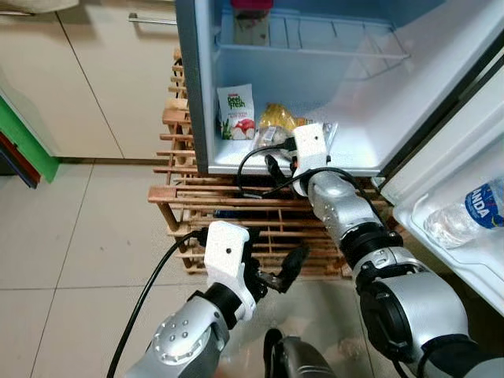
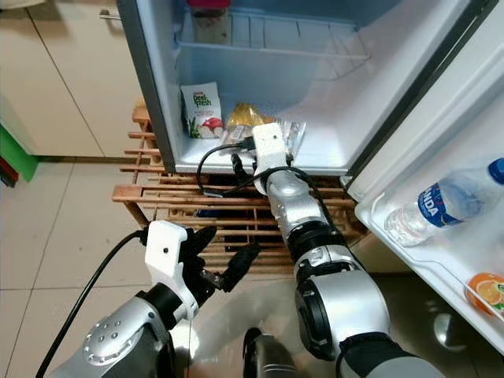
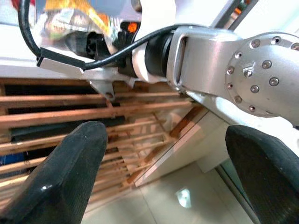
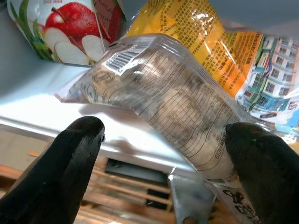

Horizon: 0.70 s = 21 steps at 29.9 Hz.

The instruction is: Restocking fridge

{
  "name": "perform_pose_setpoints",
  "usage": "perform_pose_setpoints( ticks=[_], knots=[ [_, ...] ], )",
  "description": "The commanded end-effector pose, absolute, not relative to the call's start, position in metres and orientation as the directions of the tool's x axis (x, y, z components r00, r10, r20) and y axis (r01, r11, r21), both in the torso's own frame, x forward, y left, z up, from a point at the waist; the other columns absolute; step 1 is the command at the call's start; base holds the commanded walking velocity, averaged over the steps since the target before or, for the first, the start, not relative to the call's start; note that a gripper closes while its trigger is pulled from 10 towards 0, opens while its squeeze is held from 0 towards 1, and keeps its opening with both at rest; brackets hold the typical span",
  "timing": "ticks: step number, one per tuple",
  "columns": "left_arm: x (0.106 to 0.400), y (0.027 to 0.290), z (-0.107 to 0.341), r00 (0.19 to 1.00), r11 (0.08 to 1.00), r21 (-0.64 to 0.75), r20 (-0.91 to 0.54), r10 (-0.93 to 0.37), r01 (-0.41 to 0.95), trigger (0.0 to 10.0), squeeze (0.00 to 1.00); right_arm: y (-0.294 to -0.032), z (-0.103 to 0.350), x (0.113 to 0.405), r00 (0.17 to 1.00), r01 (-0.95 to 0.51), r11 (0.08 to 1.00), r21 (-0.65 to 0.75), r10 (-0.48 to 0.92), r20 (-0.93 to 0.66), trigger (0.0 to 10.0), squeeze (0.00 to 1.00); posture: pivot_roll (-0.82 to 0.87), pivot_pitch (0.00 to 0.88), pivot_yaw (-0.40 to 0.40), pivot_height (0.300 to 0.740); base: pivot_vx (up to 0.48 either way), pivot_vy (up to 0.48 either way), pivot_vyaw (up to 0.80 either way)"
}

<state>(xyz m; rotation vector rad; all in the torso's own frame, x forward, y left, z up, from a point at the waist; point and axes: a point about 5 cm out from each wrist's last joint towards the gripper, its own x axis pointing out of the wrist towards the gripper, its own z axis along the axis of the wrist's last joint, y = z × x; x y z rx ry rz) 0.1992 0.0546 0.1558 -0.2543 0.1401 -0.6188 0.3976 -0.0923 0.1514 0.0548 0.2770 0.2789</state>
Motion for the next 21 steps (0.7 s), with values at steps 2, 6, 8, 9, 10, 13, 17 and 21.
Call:
perform_pose_setpoints(
  ticks=[2, 6, 8, 9, 10, 13, 17, 21],
  knots=[
    [0.197, 0.050, 0.153, 0.793, 0.770, -0.291, -0.058, -0.606, 0.567, 10.0, 0.00, -0.108, 0.139, 0.396, 0.911, -0.191, 0.964, 0.183, 0.244, -0.332, 10.0, 0.00, -0.03, 0.170, -0.082, 0.740, 0.000, 0.000, 0.00],
    [0.199, 0.053, 0.155, 0.804, 0.779, -0.287, -0.048, -0.593, 0.557, 10.0, 0.00, -0.112, 0.156, 0.398, 0.918, -0.143, 0.939, 0.312, 0.244, -0.313, 10.0, 0.00, -0.03, 0.164, -0.084, 0.740, 0.000, 0.000, 0.00],
    [0.200, 0.053, 0.155, 0.806, 0.780, -0.287, -0.045, -0.590, 0.555, 10.0, 0.00, -0.110, 0.162, 0.396, 0.932, -0.122, 0.944, 0.306, 0.215, -0.292, 10.0, 0.00, -0.02, 0.164, -0.084, 0.740, 0.000, 0.000, 0.00],
    [0.200, 0.053, 0.155, 0.806, 0.781, -0.286, -0.043, -0.590, 0.556, 10.0, 0.00, -0.111, 0.166, 0.394, 0.950, -0.105, 0.958, 0.266, 0.176, -0.258, 10.0, 0.00, -0.02, 0.164, -0.084, 0.740, 0.000, 0.000, 0.00],
    [0.200, 0.053, 0.155, 0.806, 0.781, -0.286, -0.043, -0.590, 0.556, 10.0, 0.00, -0.111, 0.166, 0.394, 0.950, -0.105, 0.958, 0.266, 0.176, -0.258, 10.0, 0.00, -0.02, 0.164, -0.084, 0.740, 0.000, 0.000, 0.00],
    [0.200, 0.054, 0.156, 0.809, 0.784, -0.282, -0.043, -0.586, 0.553, 10.0, 0.00, -0.113, 0.181, 0.387, 0.981, -0.046, 0.973, 0.225, 0.086, -0.171, 10.0, 0.00, -0.02, 0.165, -0.084, 0.740, 0.000, 0.000, 0.00],
    [0.201, 0.055, 0.155, 0.812, 0.787, -0.283, -0.045, -0.583, 0.549, 10.0, 0.00, -0.096, 0.193, 0.365, 0.987, -0.075, 0.975, 0.209, 0.103, -0.124, 10.0, 0.00, -0.03, 0.165, -0.080, 0.740, 0.000, 0.000, 0.00],
    [0.201, 0.054, 0.154, 0.808, 0.784, -0.282, -0.046, -0.587, 0.553, 10.0, 0.00, -0.078, 0.186, 0.338, 0.972, -0.120, 0.963, 0.240, 0.164, -0.170, 10.0, 0.00, -0.03, 0.168, -0.076, 0.740, 0.000, 0.000, 0.00]
  ],
)
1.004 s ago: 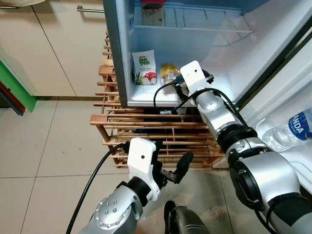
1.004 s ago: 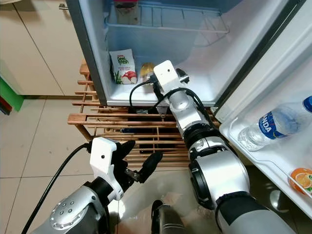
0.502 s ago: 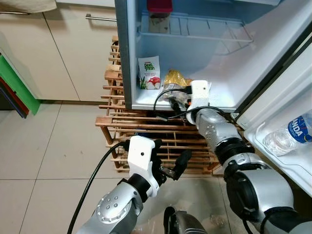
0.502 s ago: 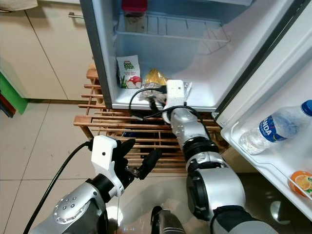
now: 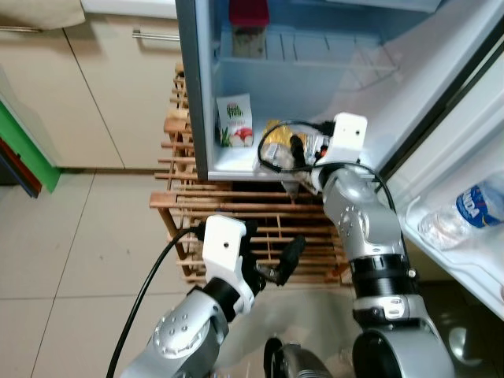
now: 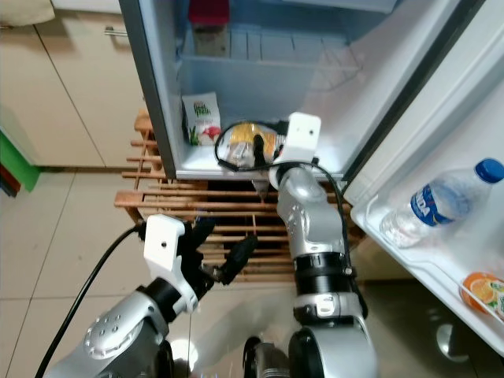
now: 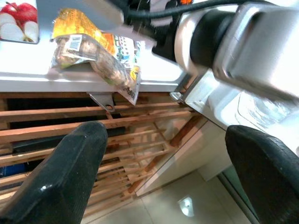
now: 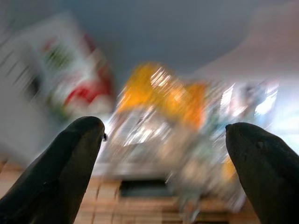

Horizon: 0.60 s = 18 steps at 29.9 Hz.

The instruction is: Restocking fridge

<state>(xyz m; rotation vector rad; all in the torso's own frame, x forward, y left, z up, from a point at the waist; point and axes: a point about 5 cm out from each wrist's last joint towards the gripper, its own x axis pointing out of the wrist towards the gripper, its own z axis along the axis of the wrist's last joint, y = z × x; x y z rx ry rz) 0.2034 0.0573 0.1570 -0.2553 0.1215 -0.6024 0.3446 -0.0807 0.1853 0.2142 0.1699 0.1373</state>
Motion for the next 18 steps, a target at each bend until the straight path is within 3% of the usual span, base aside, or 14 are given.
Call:
perform_pose_setpoints(
  ticks=[1, 3, 6, 7, 12, 18],
  knots=[
    [0.201, 0.054, 0.154, 0.808, 0.784, -0.282, -0.046, -0.587, 0.553, 10.0, 0.00, -0.078, 0.186, 0.338, 0.972, -0.120, 0.963, 0.240, 0.164, -0.170, 10.0, 0.00, -0.03, 0.168, -0.076, 0.740, 0.000, 0.000, 0.00],
    [0.203, 0.057, 0.155, 0.816, 0.793, -0.276, -0.046, -0.576, 0.544, 10.0, 0.00, -0.072, 0.181, 0.316, 0.952, -0.121, 0.939, 0.323, 0.202, -0.231, 10.0, 0.00, -0.03, 0.172, -0.072, 0.740, 0.000, 0.000, 0.00],
    [0.206, 0.060, 0.156, 0.833, 0.815, -0.233, -0.038, -0.552, 0.530, 10.0, 0.00, -0.068, 0.173, 0.306, 0.940, -0.115, 0.930, 0.348, 0.216, -0.265, 10.0, 0.00, -0.04, 0.171, -0.066, 0.740, 0.000, 0.000, 0.00],
    [0.209, 0.065, 0.156, 0.842, 0.837, -0.131, -0.029, -0.538, 0.531, 10.0, 0.00, -0.071, 0.162, 0.307, 0.933, -0.092, 0.933, 0.347, 0.202, -0.296, 10.0, 0.00, -0.04, 0.171, -0.065, 0.740, 0.000, 0.000, 0.00],
    [0.210, 0.078, 0.150, 0.851, 0.851, 0.039, -0.067, -0.521, 0.524, 10.0, 0.00, -0.073, 0.147, 0.316, 0.932, -0.066, 0.936, 0.345, 0.181, -0.314, 10.0, 0.00, -0.04, 0.173, -0.053, 0.740, 0.000, 0.000, 0.00],
    [0.209, 0.100, 0.145, 0.882, 0.872, 0.141, -0.129, -0.453, 0.468, 10.0, 0.00, -0.070, 0.141, 0.329, 0.940, -0.045, 0.948, 0.316, 0.147, -0.308, 10.0, 0.00, -0.02, 0.177, -0.047, 0.740, 0.000, 0.000, 0.00]
  ],
)
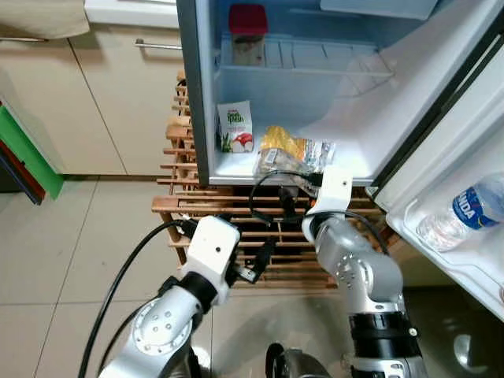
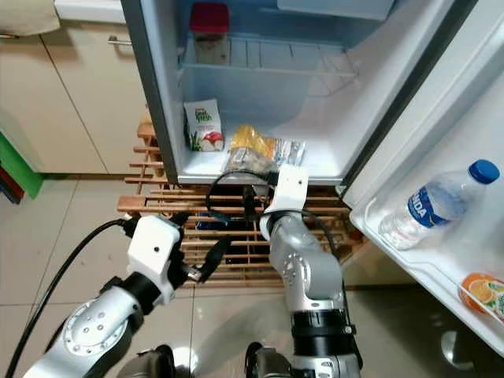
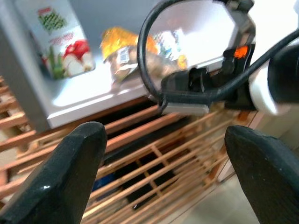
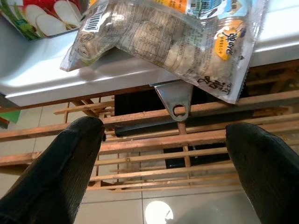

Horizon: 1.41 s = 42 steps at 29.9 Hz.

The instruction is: Restocking fridge

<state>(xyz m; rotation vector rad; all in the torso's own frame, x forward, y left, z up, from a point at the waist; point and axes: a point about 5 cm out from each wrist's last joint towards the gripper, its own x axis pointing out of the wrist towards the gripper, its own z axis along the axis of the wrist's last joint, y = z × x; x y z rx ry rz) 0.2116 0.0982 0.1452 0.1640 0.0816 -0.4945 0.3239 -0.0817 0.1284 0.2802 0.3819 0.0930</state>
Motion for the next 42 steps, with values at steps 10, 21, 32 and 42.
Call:
perform_pose_setpoints(
  ticks=[10, 21, 32, 42],
  knots=[
    [0.189, 0.117, 0.148, 0.891, 0.898, 0.049, -0.158, -0.425, 0.437, 10.0, 0.00, -0.065, 0.141, 0.353, 0.964, -0.050, 0.972, 0.231, 0.107, -0.244, 10.0, 0.00, 0.02, 0.187, -0.037, 0.740, 0.000, 0.000, 0.00],
    [0.179, 0.123, 0.150, 0.884, 0.892, 0.056, -0.173, -0.434, 0.449, 10.0, 0.00, -0.059, 0.146, 0.377, 0.972, -0.017, 0.977, 0.213, 0.066, -0.225, 10.0, 0.00, 0.05, 0.207, -0.029, 0.740, 0.000, 0.000, 0.00],
    [0.171, 0.119, 0.152, 0.879, 0.893, 0.017, -0.185, -0.439, 0.450, 10.0, 0.00, -0.063, 0.129, 0.383, 0.940, 0.050, 0.986, 0.160, 0.008, -0.342, 10.0, 0.00, 0.08, 0.211, -0.040, 0.740, 0.000, 0.000, 0.00],
    [0.168, 0.119, 0.155, 0.885, 0.899, 0.012, -0.182, -0.429, 0.438, 10.0, 0.00, -0.081, 0.144, 0.395, 0.946, 0.109, 0.984, 0.139, -0.060, -0.319, 10.0, 0.00, 0.09, 0.218, -0.044, 0.740, 0.000, 0.000, 0.00]
  ],
)
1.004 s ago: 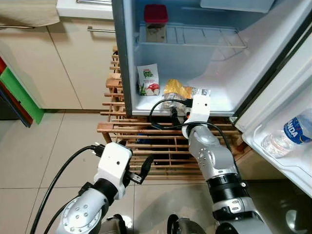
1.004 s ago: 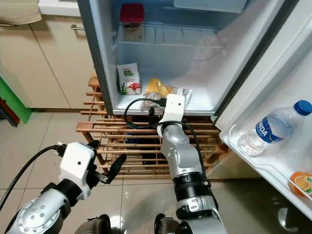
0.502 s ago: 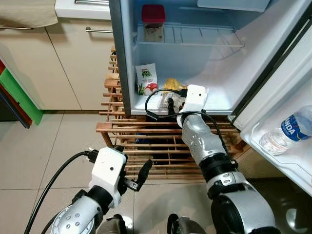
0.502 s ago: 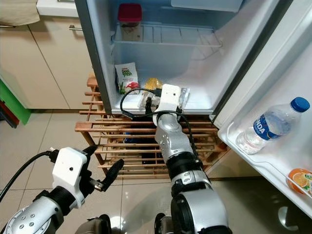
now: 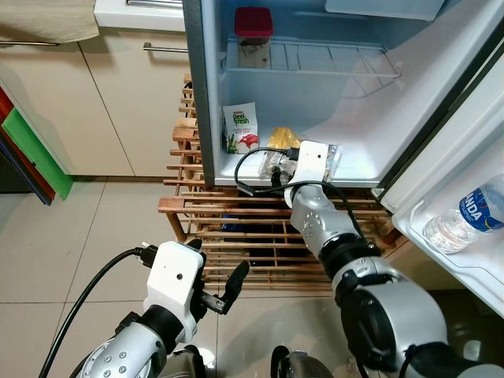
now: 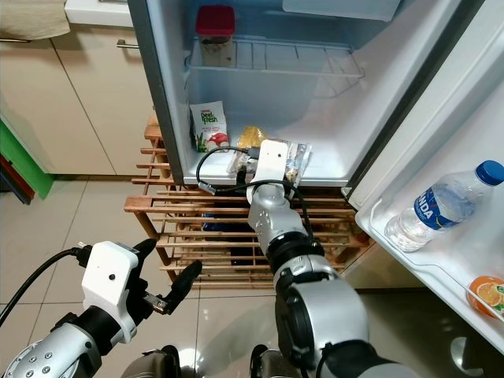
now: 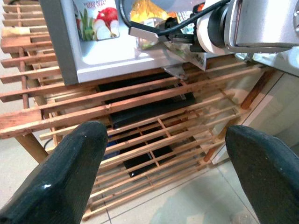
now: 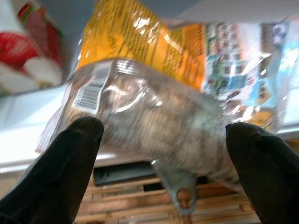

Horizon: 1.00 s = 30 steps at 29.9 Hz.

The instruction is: Restocking fridge

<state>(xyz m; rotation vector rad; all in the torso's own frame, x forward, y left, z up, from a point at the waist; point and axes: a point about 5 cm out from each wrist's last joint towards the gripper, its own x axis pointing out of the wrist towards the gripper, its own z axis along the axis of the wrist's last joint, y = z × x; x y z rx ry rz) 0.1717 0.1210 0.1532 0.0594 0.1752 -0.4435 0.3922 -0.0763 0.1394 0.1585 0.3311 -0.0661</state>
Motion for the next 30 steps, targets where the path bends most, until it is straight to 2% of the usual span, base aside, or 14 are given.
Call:
perform_pose_setpoints(
  ticks=[1, 13, 19, 22, 25, 30],
  knots=[
    [0.166, 0.118, 0.155, 0.885, 0.900, 0.008, -0.183, -0.427, 0.436, 10.0, 0.00, -0.085, 0.150, 0.399, 0.953, 0.107, 0.987, 0.118, -0.068, -0.295, 10.0, 0.00, 0.09, 0.219, -0.047, 0.740, 0.000, 0.000, 0.00],
    [0.160, 0.112, 0.153, 0.883, 0.903, -0.028, -0.198, -0.426, 0.429, 10.0, 0.00, -0.104, 0.152, 0.403, 0.953, 0.091, 0.992, -0.091, -0.114, -0.280, 10.0, 0.00, 0.10, 0.234, -0.058, 0.740, 0.000, 0.000, 0.00],
    [0.160, 0.115, 0.154, 0.887, 0.904, -0.009, -0.188, -0.421, 0.427, 10.0, 0.00, -0.089, 0.172, 0.407, 0.972, 0.079, 0.997, 0.021, -0.073, -0.222, 10.0, 0.00, 0.09, 0.245, -0.063, 0.740, 0.000, 0.000, 0.00],
    [0.153, 0.139, 0.142, 0.890, 0.901, 0.075, -0.208, -0.406, 0.428, 10.0, 0.00, -0.077, 0.177, 0.404, 0.993, 0.039, 0.997, 0.068, -0.031, -0.116, 10.0, 0.00, 0.06, 0.243, -0.070, 0.740, 0.000, 0.000, 0.00],
    [0.151, 0.149, 0.140, 0.903, 0.922, 0.029, -0.213, -0.372, 0.387, 10.0, 0.00, -0.076, 0.169, 0.397, 0.995, 0.012, 0.998, 0.062, -0.006, -0.095, 10.0, 0.00, 0.04, 0.240, -0.069, 0.740, 0.000, 0.000, 0.00],
    [0.159, 0.137, 0.142, 0.906, 0.921, -0.009, -0.178, -0.385, 0.390, 10.0, 0.00, -0.078, 0.152, 0.373, 0.993, 0.017, 0.998, 0.064, -0.009, -0.118, 10.0, 0.00, 0.01, 0.219, -0.064, 0.740, 0.000, 0.000, 0.00]
  ],
)
